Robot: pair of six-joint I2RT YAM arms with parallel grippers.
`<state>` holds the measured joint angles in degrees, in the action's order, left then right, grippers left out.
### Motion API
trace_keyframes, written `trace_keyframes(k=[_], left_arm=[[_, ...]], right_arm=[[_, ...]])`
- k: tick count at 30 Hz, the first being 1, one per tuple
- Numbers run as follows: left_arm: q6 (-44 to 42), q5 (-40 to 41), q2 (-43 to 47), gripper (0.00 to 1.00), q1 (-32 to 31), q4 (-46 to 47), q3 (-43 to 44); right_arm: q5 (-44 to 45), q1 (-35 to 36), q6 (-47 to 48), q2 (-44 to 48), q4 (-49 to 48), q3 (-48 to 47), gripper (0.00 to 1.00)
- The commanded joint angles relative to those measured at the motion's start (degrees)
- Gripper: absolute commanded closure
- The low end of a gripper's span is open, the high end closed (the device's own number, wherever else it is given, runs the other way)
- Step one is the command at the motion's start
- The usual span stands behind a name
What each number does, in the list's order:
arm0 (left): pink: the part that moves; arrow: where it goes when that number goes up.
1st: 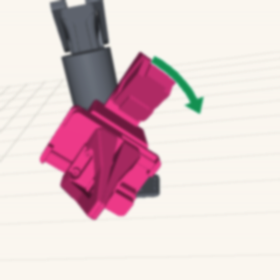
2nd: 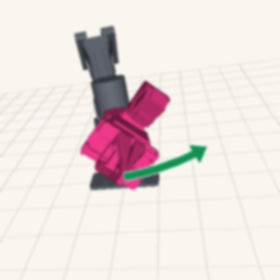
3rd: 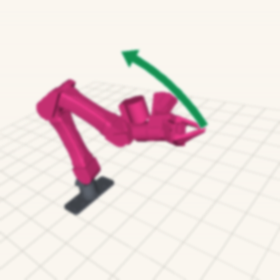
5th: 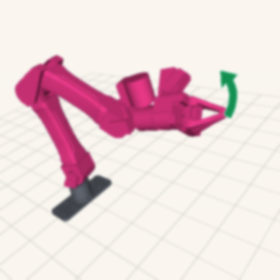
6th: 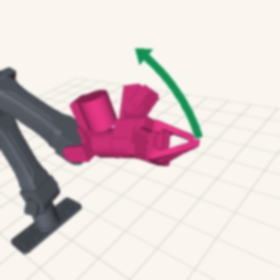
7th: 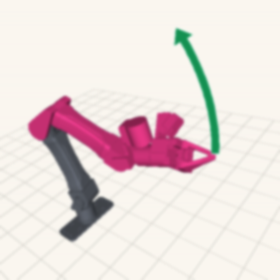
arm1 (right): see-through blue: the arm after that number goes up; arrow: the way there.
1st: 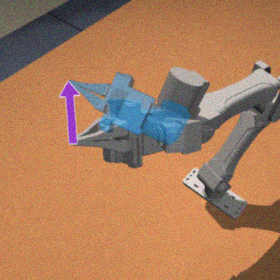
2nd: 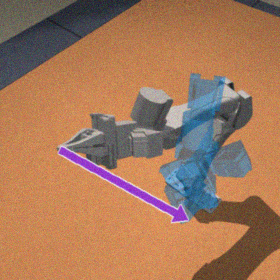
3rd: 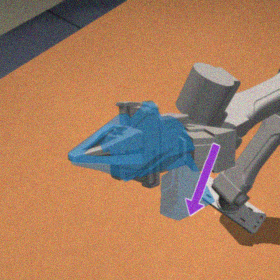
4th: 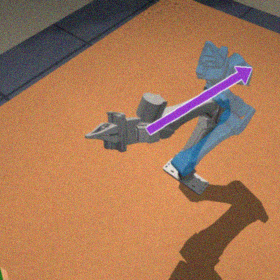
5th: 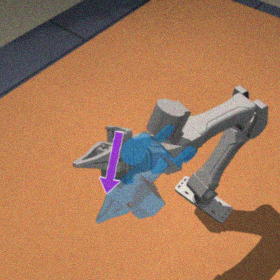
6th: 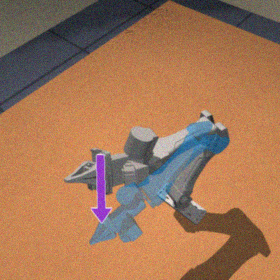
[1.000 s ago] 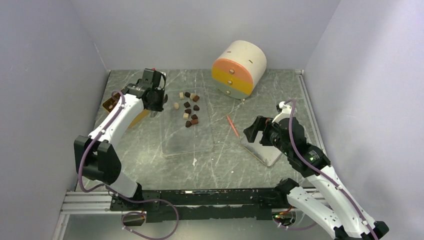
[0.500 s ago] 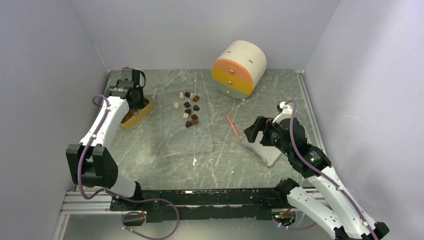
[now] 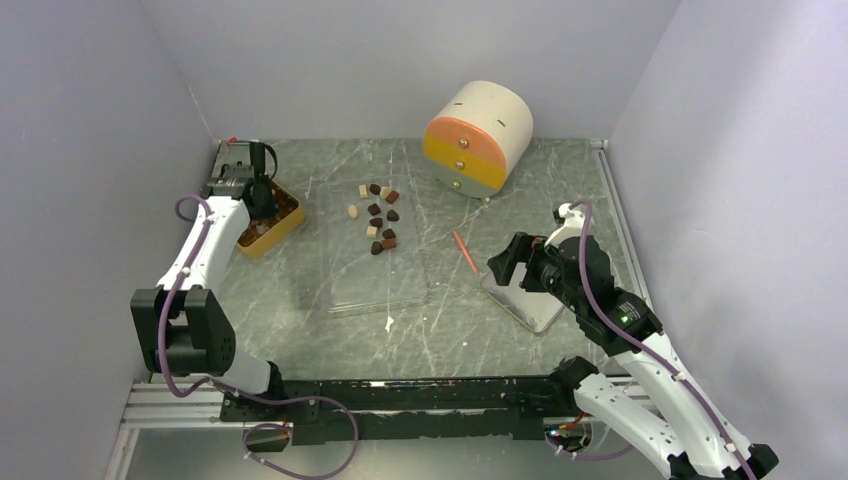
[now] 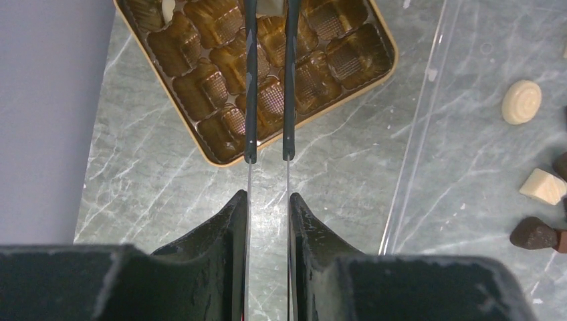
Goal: Pack the chocolate
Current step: Place the fake chocolate in the packing box.
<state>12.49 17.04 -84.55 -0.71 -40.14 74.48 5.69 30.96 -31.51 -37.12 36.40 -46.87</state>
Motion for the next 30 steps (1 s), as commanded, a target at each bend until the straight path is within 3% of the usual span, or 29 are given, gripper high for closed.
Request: trace_keyframes(k=[1, 13, 30], left_arm=[[1.8, 1.1, -0.5, 0.75, 0.5, 4.2, -0.9], [1.4, 2.8, -3.2, 0.62, 0.5, 3.7, 0.9], [1.4, -1.1, -1.6, 0.66, 0.5, 3.8, 1.1]], right_arm=[[0.4, 0.2, 1.2, -0.3, -1.8, -1.2, 0.01], [0.3, 0.2, 0.8, -1.3, -2.5, -1.5, 0.01], [0.0, 0.2, 0.5, -1.6, -2.9, -1.3, 0.01]])
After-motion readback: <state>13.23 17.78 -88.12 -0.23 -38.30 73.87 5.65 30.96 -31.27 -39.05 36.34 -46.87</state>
